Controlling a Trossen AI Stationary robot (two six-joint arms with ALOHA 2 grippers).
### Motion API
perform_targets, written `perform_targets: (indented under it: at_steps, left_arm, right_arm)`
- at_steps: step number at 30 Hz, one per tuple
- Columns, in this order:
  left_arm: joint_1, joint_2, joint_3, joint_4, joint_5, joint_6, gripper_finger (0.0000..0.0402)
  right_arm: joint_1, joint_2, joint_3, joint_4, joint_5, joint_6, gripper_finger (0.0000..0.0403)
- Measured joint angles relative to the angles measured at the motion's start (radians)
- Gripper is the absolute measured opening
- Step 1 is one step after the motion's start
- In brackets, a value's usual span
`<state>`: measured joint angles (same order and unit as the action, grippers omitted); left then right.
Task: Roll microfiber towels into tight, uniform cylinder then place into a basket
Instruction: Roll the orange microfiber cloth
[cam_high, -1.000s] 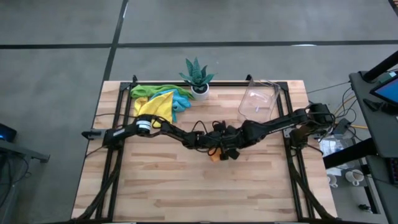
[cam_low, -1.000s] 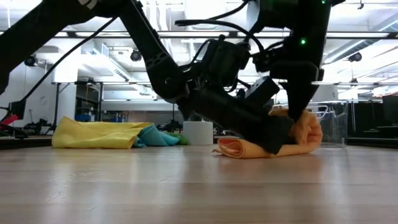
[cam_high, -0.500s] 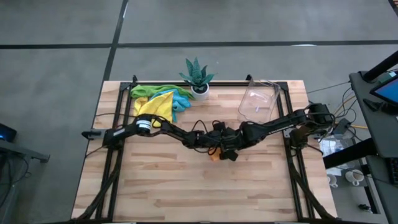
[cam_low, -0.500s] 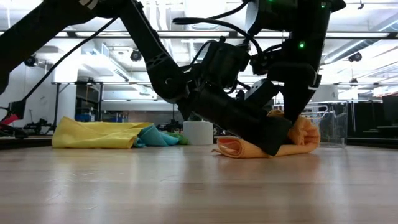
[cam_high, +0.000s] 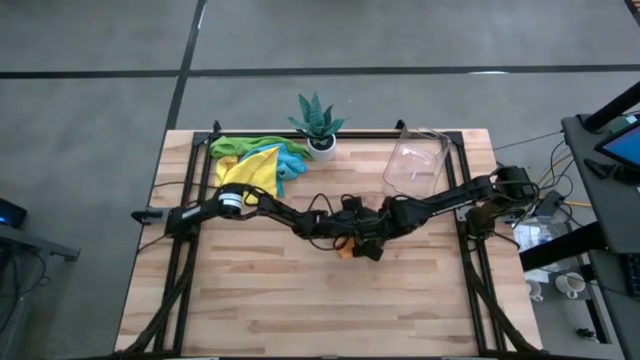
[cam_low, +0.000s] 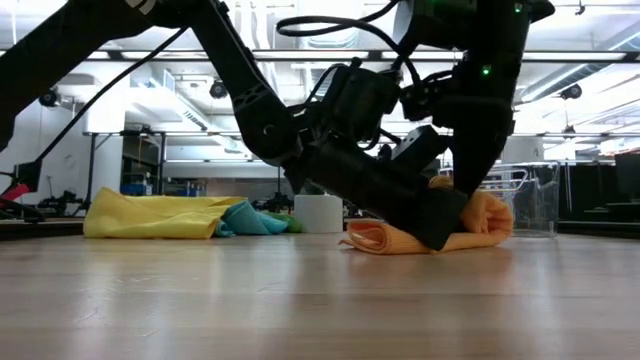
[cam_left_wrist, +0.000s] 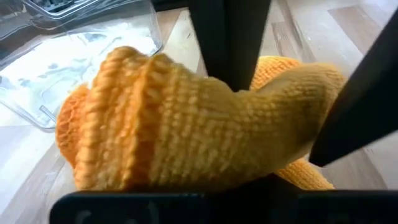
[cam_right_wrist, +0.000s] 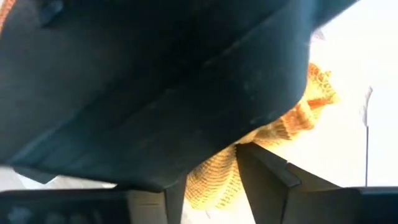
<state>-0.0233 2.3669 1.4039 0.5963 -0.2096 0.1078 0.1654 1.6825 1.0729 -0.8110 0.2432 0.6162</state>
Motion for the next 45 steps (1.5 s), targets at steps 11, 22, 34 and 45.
perform_targets:
  at_steps: [11,22,34,45]
  left_arm:
    - [0.004,-0.001,-0.003,0.0,0.002,0.0,0.0]
    - [0.005,-0.001,-0.003,-0.004,0.008,0.0,0.0]
    - [0.004,-0.001,-0.003,-0.006,0.006,0.0,0.0]
    - [0.004,-0.001,-0.003,-0.007,0.004,0.0,0.0]
  right_arm:
    - [0.0,-0.01,0.0,0.005,-0.003,-0.109,0.0164]
    - [0.026,-0.025,0.003,0.025,0.003,-0.183,0.0157]
    - [0.077,-0.149,0.004,-0.023,0.071,-0.217,0.0141]
    - [0.079,-0.301,-0.171,-0.048,0.208,-0.065,0.0115]
